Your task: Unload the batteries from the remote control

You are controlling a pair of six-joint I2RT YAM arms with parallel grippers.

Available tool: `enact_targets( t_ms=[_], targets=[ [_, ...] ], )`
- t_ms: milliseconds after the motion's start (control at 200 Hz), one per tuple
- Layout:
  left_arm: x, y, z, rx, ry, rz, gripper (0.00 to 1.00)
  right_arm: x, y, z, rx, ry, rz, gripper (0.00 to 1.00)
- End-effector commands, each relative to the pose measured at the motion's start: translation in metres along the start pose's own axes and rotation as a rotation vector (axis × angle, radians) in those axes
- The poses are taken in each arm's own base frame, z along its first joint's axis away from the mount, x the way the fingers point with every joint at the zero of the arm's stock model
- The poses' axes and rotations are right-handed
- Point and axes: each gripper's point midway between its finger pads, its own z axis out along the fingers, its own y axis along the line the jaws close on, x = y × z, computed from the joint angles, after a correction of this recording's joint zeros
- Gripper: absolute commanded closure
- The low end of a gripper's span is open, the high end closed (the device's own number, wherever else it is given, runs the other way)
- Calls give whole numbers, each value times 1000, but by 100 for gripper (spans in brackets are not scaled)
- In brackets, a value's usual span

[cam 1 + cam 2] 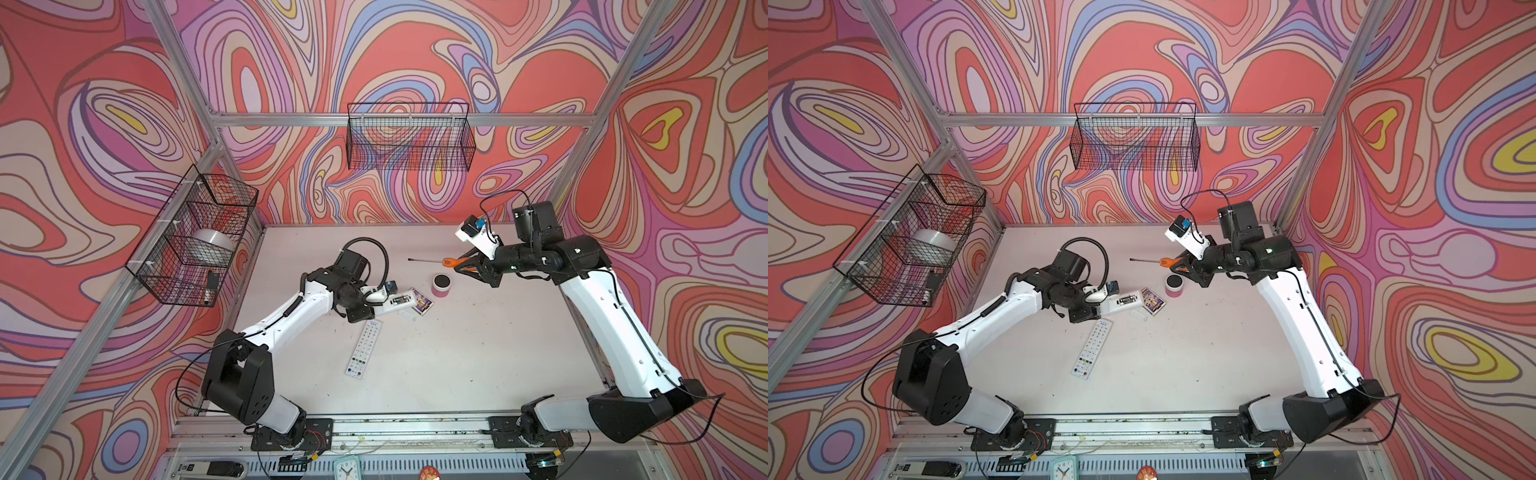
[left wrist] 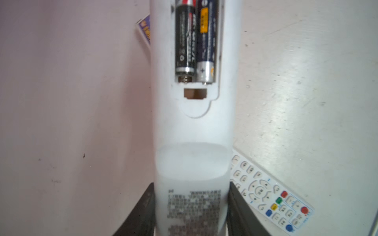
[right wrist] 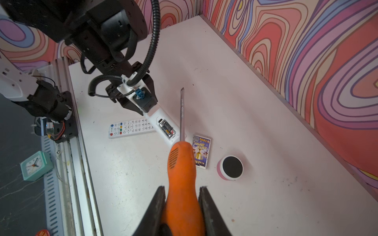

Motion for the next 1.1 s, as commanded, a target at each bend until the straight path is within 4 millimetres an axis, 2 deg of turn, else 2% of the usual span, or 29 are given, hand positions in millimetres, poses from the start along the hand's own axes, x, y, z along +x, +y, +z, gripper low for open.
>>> enact_targets(
  t_ms=[0, 80, 215, 366, 486, 571, 836, 936, 1097],
  targets=[
    [12, -39, 8, 119, 89, 54, 85, 40, 4, -9, 26, 144, 5, 100],
    [8, -53, 14, 156, 93, 39, 86, 56, 13, -9, 5, 182, 34, 100],
    [3, -75, 27, 180, 148, 110, 86, 90, 33, 2, -86, 267, 116, 100],
    [3, -88, 49, 214, 221, 85, 87, 119, 46, 13, -139, 340, 167, 100],
    [-1, -94, 63, 219, 238, 75, 88, 131, 56, 21, -184, 391, 188, 100],
    [-6, -91, 70, 201, 234, 53, 88, 141, 60, 24, -197, 426, 200, 100],
    [0, -85, 92, 174, 299, -10, 88, 160, 77, 35, -260, 499, 207, 100],
    [1, -84, 95, 155, 301, -18, 88, 163, 75, 40, -255, 511, 219, 100],
    [2, -86, 95, 158, 304, 1, 88, 165, 60, 45, -196, 526, 176, 100]
  ],
)
